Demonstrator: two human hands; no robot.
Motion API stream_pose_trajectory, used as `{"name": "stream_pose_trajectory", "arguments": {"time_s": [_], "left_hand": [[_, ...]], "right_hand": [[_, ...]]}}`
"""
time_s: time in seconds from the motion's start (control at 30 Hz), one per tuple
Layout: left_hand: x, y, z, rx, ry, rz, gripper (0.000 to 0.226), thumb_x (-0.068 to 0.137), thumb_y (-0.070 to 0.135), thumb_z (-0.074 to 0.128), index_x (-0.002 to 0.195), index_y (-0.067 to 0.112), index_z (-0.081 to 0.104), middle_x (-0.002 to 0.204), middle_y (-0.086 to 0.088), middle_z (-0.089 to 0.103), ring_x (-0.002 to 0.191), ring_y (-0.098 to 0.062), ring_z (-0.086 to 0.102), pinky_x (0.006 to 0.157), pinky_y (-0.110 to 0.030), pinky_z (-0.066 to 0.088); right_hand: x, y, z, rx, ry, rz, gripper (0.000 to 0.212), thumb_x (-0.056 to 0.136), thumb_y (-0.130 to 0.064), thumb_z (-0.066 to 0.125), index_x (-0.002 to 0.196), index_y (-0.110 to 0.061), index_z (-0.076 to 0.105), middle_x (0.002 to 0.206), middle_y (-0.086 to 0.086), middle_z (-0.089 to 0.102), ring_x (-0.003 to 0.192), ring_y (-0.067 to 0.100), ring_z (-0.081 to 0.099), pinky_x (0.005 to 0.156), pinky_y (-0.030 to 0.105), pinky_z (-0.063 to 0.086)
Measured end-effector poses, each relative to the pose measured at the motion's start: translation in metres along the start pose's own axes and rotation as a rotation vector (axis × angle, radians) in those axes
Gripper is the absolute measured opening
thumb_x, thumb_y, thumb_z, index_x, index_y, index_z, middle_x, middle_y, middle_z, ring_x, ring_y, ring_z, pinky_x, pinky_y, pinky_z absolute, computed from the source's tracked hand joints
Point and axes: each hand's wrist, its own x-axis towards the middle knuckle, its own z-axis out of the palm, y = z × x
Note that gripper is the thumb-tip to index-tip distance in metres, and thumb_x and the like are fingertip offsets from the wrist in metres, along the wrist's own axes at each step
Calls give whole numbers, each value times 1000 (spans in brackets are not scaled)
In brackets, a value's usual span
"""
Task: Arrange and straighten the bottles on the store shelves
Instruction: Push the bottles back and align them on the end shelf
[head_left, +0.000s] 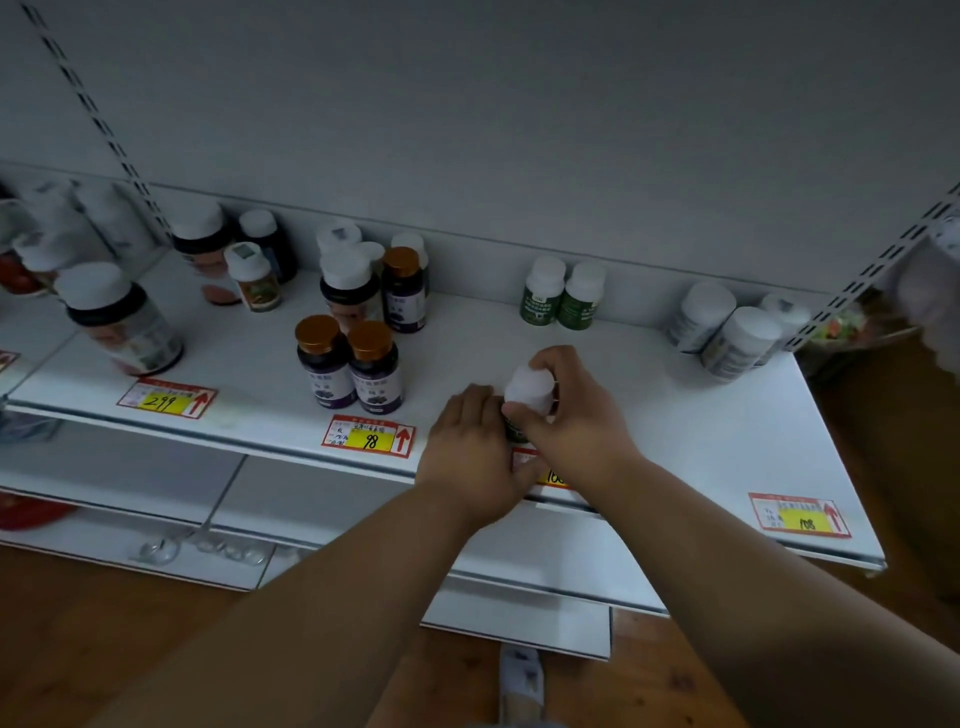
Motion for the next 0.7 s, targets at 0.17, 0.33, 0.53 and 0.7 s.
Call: {"name": "stream_pose_trajectory", "arguments": {"time_s": [0.17, 0.33, 0.53, 0.7], "left_hand": [[-2, -2, -3, -4, -14, -8, 74, 77, 59, 41, 117, -2, 59, 115, -18, 59, 109, -36, 54, 96, -43, 46], [-3, -3, -6, -62, 9, -10, 81, 73, 65, 41, 125, 4, 53, 121, -12, 56, 113, -31, 52, 99, -39, 43], [-10, 34, -45, -134, 255, 28, 78, 78, 46, 72, 137, 4, 42, 135, -15, 50, 123, -30, 47, 103, -37, 39], [15, 84, -60, -64, 288, 177, 80, 84, 50, 60, 146, 5, 35, 147, -15, 41, 135, -31, 37, 112, -41, 31]], "right_hand": [[-3, 0, 6, -24, 23, 6, 42, 81, -33, 71, 110, -31, 41, 107, -5, 55, 87, 17, 53, 72, 27, 42], [-9, -3, 0, -30, 46, 27, 46, 83, -39, 68, 120, -30, 42, 118, -3, 54, 102, 18, 56, 83, 33, 49], [-32, 13, -43, -55, 281, 9, 37, 91, -43, 57, 122, -25, 48, 124, -5, 52, 107, 9, 53, 88, 32, 48], [-18, 54, -97, -101, 365, 33, 34, 90, -39, 60, 118, -22, 51, 122, -1, 52, 105, 15, 56, 82, 29, 46]]}}
